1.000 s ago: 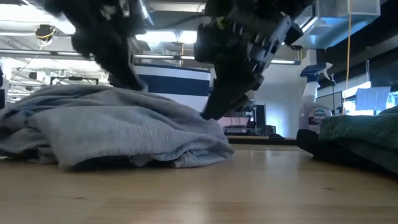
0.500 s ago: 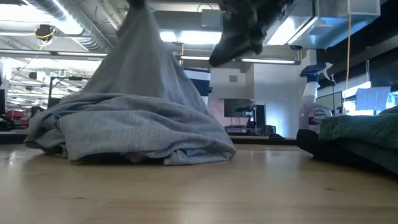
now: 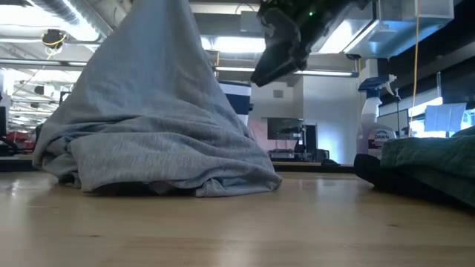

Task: Fold Laundry from Bin
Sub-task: Fold the gray shirt

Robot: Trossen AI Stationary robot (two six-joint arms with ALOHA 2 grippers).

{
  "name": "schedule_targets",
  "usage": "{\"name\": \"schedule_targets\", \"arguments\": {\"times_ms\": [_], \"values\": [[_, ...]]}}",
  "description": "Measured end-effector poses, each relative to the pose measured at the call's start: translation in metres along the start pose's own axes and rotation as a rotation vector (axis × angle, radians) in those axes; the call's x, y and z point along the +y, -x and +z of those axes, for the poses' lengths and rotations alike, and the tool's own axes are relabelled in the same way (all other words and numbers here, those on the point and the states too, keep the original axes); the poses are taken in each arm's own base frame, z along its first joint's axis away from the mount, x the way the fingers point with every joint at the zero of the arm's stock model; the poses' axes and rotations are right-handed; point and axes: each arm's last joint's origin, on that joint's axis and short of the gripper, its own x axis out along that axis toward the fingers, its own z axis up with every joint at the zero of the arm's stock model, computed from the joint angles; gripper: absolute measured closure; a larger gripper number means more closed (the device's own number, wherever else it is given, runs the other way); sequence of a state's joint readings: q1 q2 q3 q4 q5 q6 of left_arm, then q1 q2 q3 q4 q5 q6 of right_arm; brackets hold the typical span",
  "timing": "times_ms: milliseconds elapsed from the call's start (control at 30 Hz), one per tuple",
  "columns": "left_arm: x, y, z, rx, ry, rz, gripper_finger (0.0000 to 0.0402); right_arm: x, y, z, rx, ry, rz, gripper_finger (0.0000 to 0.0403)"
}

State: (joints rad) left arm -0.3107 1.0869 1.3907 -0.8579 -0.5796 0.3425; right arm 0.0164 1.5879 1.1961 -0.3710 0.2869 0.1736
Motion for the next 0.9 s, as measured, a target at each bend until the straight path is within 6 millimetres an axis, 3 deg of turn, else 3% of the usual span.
{"name": "schedule_targets", "arguments": {"times_ms": [133,300,567,900], "values": [[-0.003,0.0,-0.002,0.016,-0.008,-0.039,0.0401,-0.019,-0.006,0.008,-0.038,0.0,0.035,0.0177],[-0.004,0.001,-0.003,0.021,-0.005,-0.046,0.0401,-0.028,-0.032,0.011,-0.088,0.072,0.117,0.014],[-0.006,0.001,-0.004,0.029,-0.014,-0.073,0.0401,-0.022,-0.077,-0.01,0.004,0.2,0.163,0.0145],[-0.007,0.001,-0.008,0.061,-0.008,-0.082,0.04,-0.018,-0.108,-0.026,0.044,0.205,0.183,0.015]]}}
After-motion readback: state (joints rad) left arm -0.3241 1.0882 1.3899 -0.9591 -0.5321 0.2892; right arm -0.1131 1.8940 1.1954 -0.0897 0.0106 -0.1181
